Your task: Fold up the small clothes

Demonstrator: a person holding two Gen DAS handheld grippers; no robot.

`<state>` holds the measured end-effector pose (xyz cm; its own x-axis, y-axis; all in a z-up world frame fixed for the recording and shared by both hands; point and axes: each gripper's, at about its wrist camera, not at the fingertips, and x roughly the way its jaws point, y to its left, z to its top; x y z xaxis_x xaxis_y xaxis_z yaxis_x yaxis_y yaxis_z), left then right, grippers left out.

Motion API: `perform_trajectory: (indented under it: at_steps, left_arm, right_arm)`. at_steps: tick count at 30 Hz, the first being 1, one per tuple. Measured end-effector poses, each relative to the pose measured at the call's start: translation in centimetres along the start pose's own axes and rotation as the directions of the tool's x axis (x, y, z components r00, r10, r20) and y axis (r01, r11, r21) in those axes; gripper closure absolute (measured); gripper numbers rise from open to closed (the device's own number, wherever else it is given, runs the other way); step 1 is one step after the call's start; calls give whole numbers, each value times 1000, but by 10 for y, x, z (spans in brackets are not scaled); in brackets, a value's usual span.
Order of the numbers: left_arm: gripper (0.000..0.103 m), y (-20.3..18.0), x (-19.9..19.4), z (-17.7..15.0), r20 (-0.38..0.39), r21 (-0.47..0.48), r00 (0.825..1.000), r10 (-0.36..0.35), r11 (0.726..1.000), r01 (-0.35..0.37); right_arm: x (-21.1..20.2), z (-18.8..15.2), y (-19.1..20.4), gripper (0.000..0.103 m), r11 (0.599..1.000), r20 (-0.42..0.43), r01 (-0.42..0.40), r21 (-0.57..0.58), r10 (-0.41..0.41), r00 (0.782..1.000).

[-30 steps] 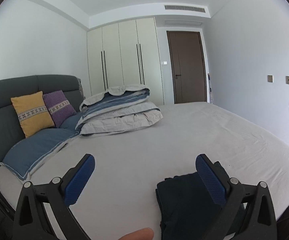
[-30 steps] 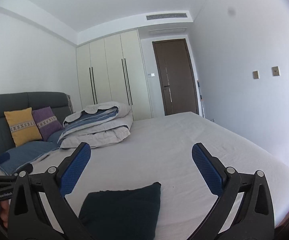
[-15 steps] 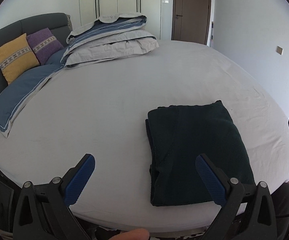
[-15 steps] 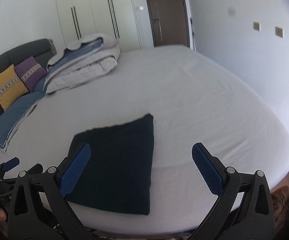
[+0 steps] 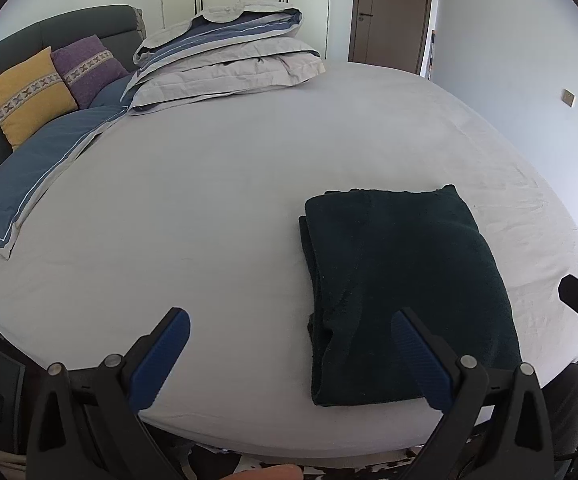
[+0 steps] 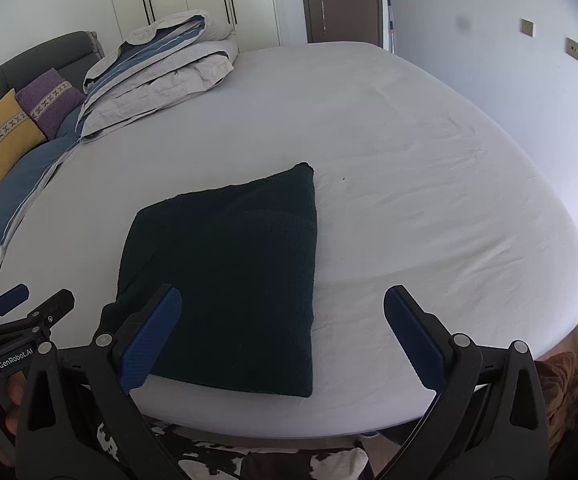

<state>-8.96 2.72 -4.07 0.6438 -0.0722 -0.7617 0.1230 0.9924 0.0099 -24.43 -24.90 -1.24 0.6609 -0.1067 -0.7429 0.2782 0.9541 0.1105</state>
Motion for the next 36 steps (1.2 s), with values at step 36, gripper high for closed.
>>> perform_trajectory:
  at_steps: [36]
  left_arm:
    - [0, 4, 1, -2, -8, -8, 1000, 11, 1000, -11]
  right_arm:
    - [2, 0, 4, 0, 1000, -25, -7, 5, 7, 1000]
